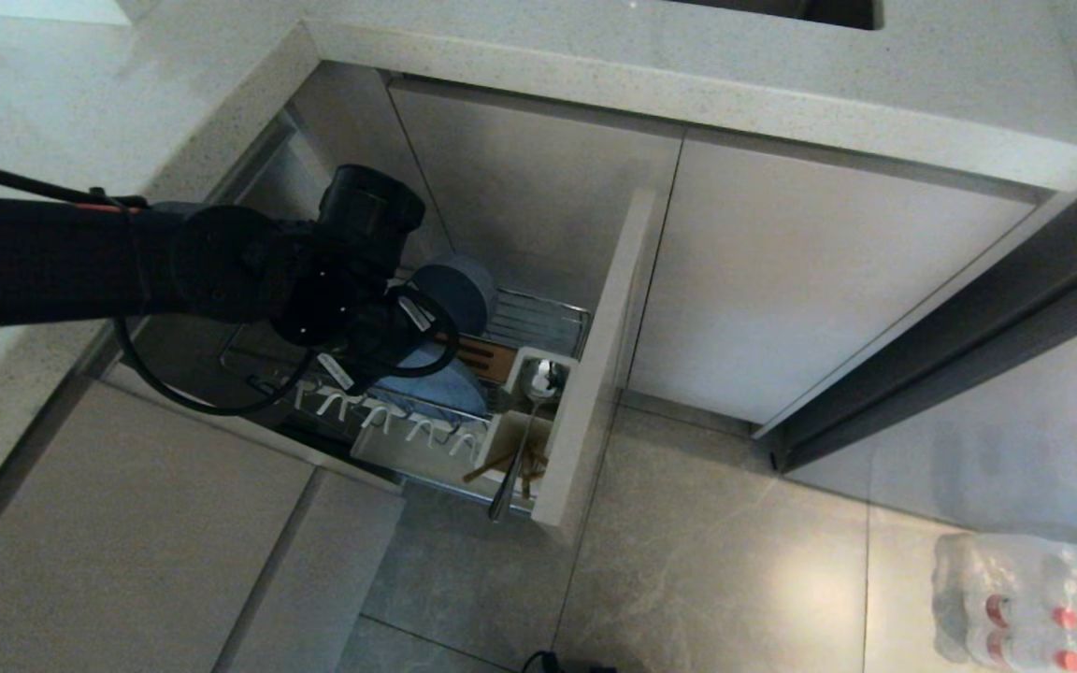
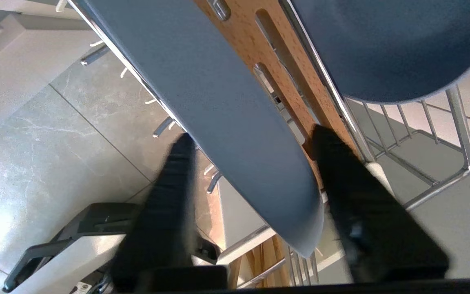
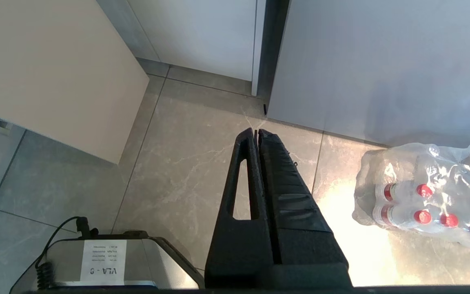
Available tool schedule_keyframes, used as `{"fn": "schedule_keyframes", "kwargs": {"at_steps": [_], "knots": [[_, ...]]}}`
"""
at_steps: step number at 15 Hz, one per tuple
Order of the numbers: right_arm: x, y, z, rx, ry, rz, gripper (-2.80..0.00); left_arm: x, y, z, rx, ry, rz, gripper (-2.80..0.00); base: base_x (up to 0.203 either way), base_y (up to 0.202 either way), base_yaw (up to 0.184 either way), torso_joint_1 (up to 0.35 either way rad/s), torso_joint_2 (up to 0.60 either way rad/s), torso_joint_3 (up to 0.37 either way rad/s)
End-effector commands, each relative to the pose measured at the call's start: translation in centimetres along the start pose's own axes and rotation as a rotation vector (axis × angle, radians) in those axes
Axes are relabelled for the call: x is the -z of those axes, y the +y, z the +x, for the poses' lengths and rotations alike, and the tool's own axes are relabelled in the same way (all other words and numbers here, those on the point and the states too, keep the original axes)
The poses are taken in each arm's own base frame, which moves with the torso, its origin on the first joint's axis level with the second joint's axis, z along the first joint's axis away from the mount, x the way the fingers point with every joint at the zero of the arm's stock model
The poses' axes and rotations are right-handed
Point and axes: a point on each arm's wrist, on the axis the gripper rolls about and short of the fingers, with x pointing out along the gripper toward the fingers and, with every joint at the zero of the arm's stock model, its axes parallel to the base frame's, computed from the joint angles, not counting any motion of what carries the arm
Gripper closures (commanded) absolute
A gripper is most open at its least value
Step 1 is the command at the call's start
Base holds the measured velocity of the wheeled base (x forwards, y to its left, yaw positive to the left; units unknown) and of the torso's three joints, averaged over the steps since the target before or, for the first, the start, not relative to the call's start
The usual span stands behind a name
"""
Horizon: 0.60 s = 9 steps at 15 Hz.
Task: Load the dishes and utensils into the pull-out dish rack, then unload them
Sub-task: Take the plate out of the cupboard
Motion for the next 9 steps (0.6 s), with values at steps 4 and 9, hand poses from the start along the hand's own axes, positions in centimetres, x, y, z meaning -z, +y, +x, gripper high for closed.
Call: {"fn": "schedule_keyframes", "kwargs": {"at_steps": [4,9], "knots": [[-0.01,0.0,0.01,0.0,0.001,0.0,0.0,-0.12,0.0,-0.34,0.003,-0.004,-0.007,0.0,0.0,0.0,0.0,0.0,0.0,0.0],[0.0,0.0,0.0,0.0,0.0,0.0,0.0,-0.37,-0.05,-1.1,0.017,-0.012,-0.012,0.0,0.0,0.0,0.0,0.0,0.0,0.0]]}}
